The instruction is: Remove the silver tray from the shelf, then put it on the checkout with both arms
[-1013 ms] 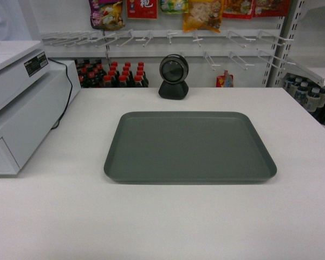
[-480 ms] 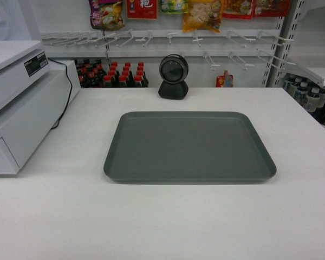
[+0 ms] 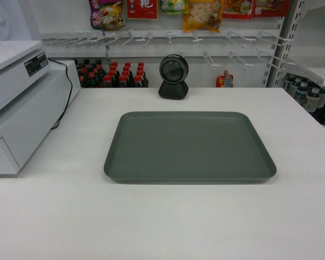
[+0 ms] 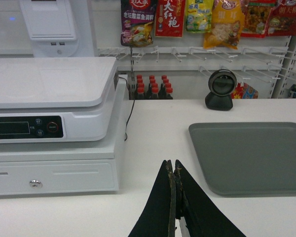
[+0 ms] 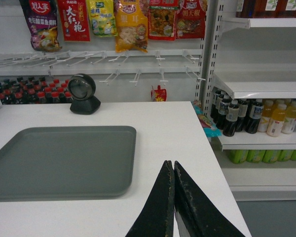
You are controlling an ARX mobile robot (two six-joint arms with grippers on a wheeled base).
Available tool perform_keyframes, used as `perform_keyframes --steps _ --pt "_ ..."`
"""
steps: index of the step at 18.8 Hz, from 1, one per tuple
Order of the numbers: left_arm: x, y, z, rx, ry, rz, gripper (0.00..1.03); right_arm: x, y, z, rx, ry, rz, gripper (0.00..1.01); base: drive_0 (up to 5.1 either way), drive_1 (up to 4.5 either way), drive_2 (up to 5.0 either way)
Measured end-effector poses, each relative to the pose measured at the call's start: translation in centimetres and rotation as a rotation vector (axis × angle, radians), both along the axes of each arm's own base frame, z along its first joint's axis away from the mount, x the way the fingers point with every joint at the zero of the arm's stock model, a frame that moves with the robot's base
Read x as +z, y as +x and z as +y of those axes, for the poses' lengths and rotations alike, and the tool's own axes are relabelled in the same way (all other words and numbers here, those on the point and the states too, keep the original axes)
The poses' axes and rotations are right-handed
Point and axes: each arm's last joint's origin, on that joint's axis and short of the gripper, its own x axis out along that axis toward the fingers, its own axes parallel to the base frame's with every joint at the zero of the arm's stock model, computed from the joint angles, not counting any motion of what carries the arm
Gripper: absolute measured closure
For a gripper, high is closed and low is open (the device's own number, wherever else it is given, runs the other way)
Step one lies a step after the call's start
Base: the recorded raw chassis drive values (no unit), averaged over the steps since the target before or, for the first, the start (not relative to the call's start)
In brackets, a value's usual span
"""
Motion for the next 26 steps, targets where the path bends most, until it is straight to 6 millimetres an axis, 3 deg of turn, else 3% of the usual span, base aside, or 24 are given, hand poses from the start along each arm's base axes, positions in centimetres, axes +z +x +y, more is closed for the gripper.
perform_keyframes --steps 20,21,26 --pt "-0.3 -2.6 0.0 -0.005 0.0 0.007 1.02 -0.3 -2.9 0.0 0.002 0.0 0.008 1.0 0.0 0.0 0.0" --pt "-0.3 -2.6 0.0 -0.005 0.0 0.01 1.01 -0.2 -2.9 0.0 0.001 -0.001 0.002 0.96 0.0 0.0 0.0" --pt "-0.3 -2.6 0.0 -0.004 0.0 0.009 0.56 -0.3 -2.9 0.0 0.001 -0.001 0.005 0.5 0.0 0.0 0.0"
